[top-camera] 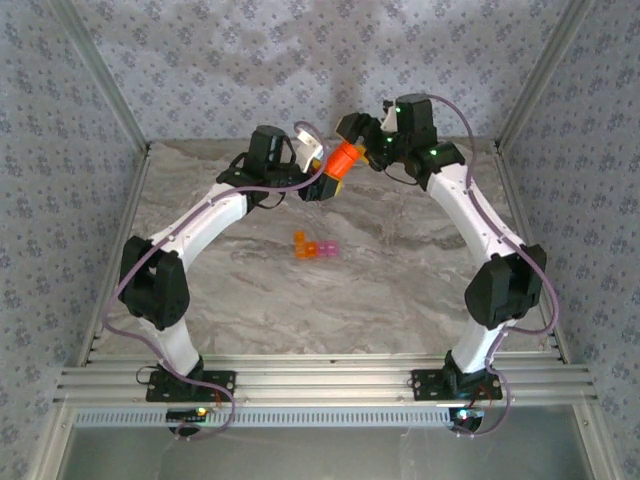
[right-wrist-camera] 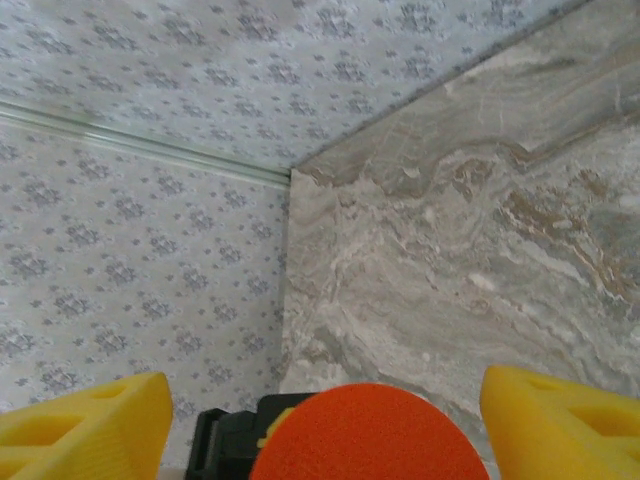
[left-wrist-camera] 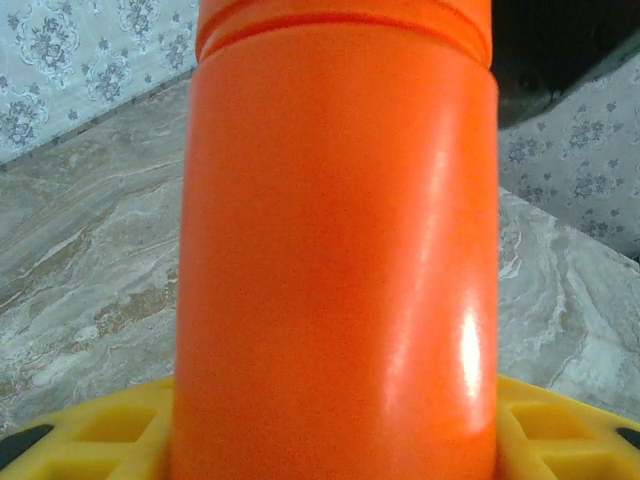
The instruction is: Sort the pills into containers
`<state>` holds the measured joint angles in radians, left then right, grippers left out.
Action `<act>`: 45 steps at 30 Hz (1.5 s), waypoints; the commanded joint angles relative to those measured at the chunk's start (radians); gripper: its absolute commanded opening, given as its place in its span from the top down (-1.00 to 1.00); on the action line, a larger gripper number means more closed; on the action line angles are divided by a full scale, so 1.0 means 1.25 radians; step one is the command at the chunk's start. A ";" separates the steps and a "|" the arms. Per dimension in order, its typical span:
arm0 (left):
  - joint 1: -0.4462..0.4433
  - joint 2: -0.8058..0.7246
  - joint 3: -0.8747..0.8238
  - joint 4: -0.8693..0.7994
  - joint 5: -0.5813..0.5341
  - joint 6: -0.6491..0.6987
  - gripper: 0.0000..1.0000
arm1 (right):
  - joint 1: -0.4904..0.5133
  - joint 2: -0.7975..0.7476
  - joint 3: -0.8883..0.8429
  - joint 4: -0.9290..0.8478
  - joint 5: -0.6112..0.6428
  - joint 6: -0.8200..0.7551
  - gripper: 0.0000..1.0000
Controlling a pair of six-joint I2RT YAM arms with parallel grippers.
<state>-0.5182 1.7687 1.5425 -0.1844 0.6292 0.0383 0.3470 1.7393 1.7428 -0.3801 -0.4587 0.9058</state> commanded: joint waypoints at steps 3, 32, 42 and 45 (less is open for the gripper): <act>-0.003 -0.039 0.027 0.005 -0.005 0.019 1.00 | 0.010 0.009 0.020 -0.031 0.007 0.001 -0.44; 0.031 -0.059 0.011 0.057 -0.004 -0.034 1.00 | -0.080 -0.084 -0.069 0.058 0.047 0.027 -0.72; 0.002 -0.034 0.046 -0.008 -0.048 0.036 1.00 | -0.035 -0.021 -0.009 0.002 0.041 0.059 -0.72; 0.001 -0.029 0.051 -0.012 -0.047 0.038 1.00 | -0.025 -0.007 -0.001 0.008 0.037 0.059 -0.69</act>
<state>-0.5156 1.7493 1.5635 -0.1913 0.5743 0.0536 0.3050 1.7020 1.7065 -0.3374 -0.4221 0.9623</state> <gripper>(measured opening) 0.533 0.851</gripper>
